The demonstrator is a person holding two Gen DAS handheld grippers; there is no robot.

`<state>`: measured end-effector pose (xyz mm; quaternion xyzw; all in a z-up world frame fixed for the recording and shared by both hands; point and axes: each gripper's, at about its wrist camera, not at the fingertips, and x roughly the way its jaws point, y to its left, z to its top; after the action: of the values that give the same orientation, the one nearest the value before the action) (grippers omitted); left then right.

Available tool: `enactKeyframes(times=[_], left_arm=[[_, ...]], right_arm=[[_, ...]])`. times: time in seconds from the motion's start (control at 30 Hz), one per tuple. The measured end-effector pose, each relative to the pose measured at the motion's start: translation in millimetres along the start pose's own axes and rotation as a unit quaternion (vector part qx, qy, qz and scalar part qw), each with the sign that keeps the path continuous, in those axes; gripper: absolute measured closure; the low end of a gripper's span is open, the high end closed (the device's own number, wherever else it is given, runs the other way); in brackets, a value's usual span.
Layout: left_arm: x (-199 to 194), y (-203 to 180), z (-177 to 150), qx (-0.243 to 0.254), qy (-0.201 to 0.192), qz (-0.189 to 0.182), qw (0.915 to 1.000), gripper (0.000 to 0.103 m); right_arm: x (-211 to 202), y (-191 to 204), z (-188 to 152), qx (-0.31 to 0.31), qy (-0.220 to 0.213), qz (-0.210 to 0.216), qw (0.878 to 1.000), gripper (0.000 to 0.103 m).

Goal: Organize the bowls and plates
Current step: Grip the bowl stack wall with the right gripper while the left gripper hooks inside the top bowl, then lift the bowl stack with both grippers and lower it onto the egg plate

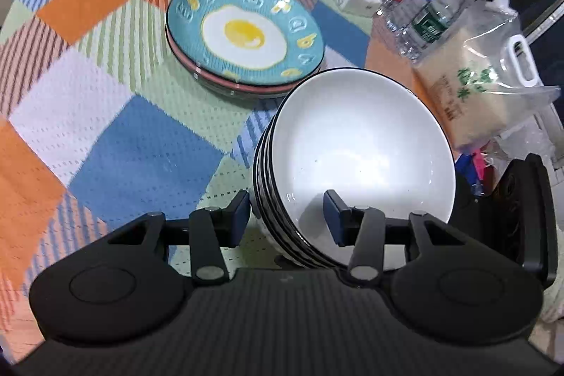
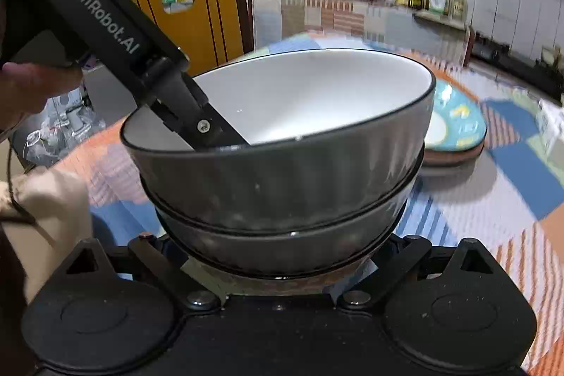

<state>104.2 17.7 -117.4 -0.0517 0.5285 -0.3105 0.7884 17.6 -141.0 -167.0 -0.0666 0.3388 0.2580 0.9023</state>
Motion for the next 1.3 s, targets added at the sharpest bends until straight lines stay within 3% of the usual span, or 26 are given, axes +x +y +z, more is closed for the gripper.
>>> enactKeyframes(times=[0.33,0.63,0.9,1.3], left_arm=[[-46,-14,30,0.008,0.001,0.009,0.9999,0.059],[-66,-22,91,0.018,-0.001,0.009,0.9998,0.059],[-27,-7,139,0.042,0.000,0.013,0.9990,0.059],[41,29,166,0.021,0.006,0.039,0.9990,0.059]], right_arm=[[-25,5,32,0.015,-0.039,0.004,0.999,0.004],[-40,-11,74,-0.005,-0.070,-0.010,0.998,0.004],[-12,-46,89,-0.016,-0.096,-0.030,0.995,0.004],[58,-81,93,0.014,-0.048,-0.059,0.997,0.004]])
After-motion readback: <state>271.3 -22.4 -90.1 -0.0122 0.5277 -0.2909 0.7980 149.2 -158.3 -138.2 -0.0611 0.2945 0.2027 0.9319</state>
